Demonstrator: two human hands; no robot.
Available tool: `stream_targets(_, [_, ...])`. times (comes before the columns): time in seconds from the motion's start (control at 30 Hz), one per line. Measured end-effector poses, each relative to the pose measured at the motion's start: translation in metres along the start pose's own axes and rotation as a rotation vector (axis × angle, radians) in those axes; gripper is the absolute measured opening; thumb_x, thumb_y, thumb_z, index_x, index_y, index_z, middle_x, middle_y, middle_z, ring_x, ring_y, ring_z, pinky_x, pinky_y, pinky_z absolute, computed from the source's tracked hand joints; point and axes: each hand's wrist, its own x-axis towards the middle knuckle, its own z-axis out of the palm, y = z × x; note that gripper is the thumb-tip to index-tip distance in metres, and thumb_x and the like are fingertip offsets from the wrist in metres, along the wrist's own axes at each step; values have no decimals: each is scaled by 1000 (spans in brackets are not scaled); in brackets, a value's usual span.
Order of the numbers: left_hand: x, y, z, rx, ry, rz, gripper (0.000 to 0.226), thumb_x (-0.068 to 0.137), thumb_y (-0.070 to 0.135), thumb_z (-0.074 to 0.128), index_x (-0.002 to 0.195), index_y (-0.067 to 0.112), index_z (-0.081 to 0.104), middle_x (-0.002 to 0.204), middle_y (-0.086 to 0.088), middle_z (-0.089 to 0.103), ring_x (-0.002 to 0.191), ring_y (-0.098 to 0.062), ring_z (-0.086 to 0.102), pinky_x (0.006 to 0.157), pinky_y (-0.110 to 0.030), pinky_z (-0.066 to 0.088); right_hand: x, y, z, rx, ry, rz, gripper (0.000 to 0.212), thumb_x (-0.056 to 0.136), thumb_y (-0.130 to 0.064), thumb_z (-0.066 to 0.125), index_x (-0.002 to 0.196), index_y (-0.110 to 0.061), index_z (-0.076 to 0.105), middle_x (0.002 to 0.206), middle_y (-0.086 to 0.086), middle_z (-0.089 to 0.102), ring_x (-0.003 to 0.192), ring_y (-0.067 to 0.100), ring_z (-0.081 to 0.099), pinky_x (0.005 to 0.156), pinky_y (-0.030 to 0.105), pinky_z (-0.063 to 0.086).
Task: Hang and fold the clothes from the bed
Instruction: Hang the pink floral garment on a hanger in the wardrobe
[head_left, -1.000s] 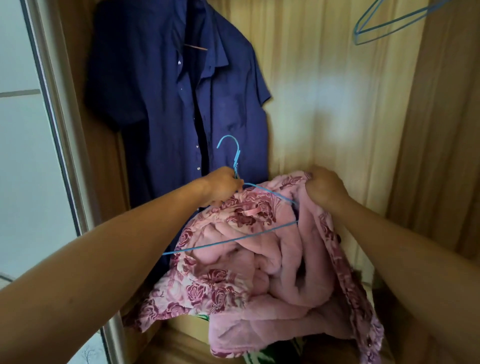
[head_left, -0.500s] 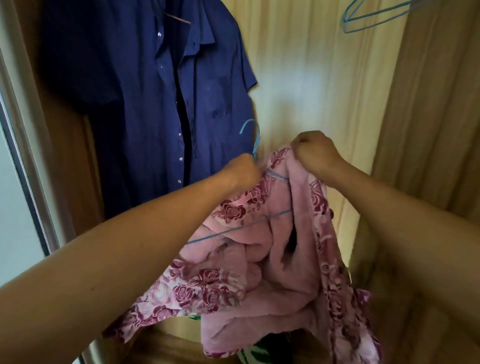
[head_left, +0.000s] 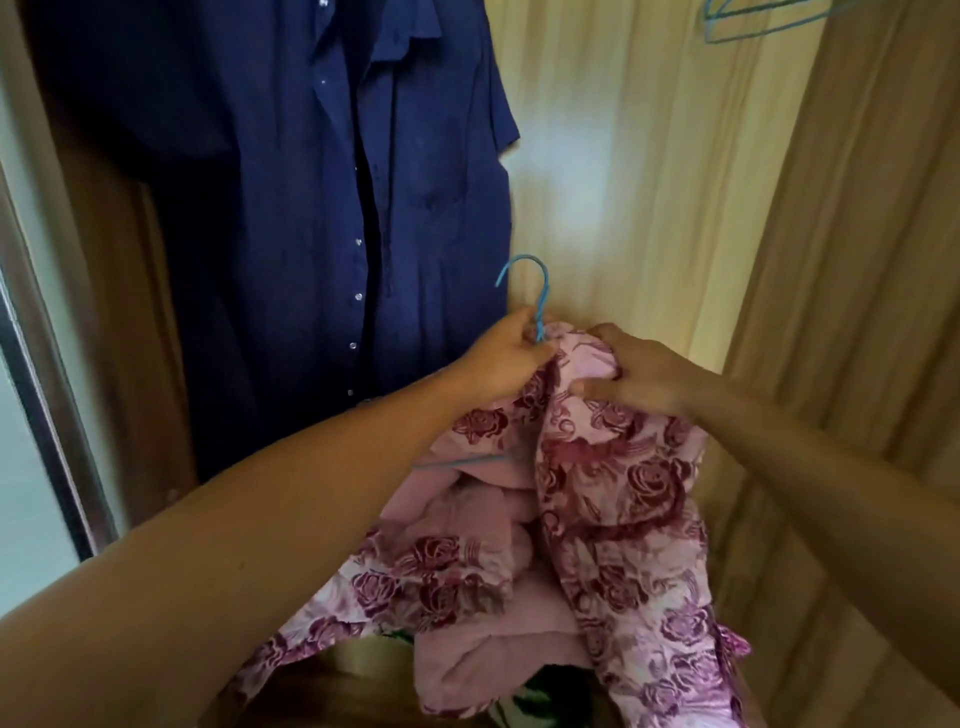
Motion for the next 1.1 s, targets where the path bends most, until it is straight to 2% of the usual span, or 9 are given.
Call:
stream_targets(0.07, [-1, -7, -18, 188, -82, -71, 45, 93, 26, 71, 130, 10, 50, 93, 3, 63, 76, -10, 60, 71, -31, 53, 5, 13, 11, -142, 76, -75, 68, 89, -51, 70, 142, -17, 45, 126, 10, 66, 115, 33, 62, 81, 29, 38])
stream_targets(0.17, [-6, -22, -57, 709, -291, -303, 106, 76, 52, 82, 157, 21, 20, 149, -7, 44, 133, -26, 48, 110, -39, 43, 11, 30, 13, -173, 164, -114, 53, 89, -47, 71, 126, -13, 54, 115, 16, 70, 107, 39, 64, 74, 30, 34])
stream_targets(0.27, [-21, -41, -85, 1005, -433, -526, 122, 74, 48, 85, 161, 25, 3, 163, -17, 15, 148, -34, 25, 117, -43, 34, 18, 44, 10, -234, 206, -155, 47, 90, -45, 71, 121, -14, 55, 110, 21, 70, 103, 44, 64, 71, 33, 33])
stream_targets(0.4, [-38, -72, -93, 798, -378, -537, 78, 67, 12, 88, 136, 9, 53, 132, -11, 62, 120, -29, 62, 97, -36, 53, 28, 56, 0, -330, 294, -234, 47, 91, -45, 68, 125, -15, 56, 99, 21, 70, 97, 43, 65, 68, 33, 33])
stream_targets(0.47, [-40, -77, -93, 695, -374, -528, 69, 56, 16, 88, 121, 10, 63, 118, -9, 70, 112, -30, 67, 92, -40, 57, 34, 59, -7, -428, 333, -264, 56, 91, -50, 64, 136, -19, 51, 97, 19, 69, 94, 40, 66, 66, 35, 35])
stream_targets(0.67, [-24, -7, -121, 577, -400, -804, 50, 80, 12, 81, 125, 19, 62, 115, -3, 73, 100, -22, 71, 88, -47, 57, 45, 63, -31, -741, 472, -313, 60, 87, -58, 61, 128, -14, 59, 85, 19, 65, 68, 42, 67, 53, 36, 44])
stream_targets(0.83, [16, 93, -134, 729, -224, -833, 7, 87, 16, 65, 95, 17, 66, 73, 2, 60, 52, -8, 52, 43, -14, 36, 55, 57, -51, -799, 598, -222, 53, 87, -54, 65, 119, -12, 64, 74, 18, 58, 58, 38, 63, 51, 35, 44])
stream_targets(1.0, [47, 166, -97, 635, -65, -510, 11, 88, 15, 64, 77, 15, 62, 72, -4, 58, 49, -15, 50, 47, -19, 41, 67, 11, -82, -545, 812, -185, 52, 93, -58, 55, 123, -16, 55, 86, 17, 58, 67, 40, 63, 55, 36, 41])
stream_targets(1.1, [61, 176, -72, 566, 231, -268, 22, 82, 23, 73, 69, 13, 57, 69, -6, 52, 57, -21, 48, 46, -24, 36, 70, -15, -105, -434, 880, -162, 45, 94, -56, 53, 120, -20, 50, 89, 12, 60, 76, 39, 63, 58, 35, 36])
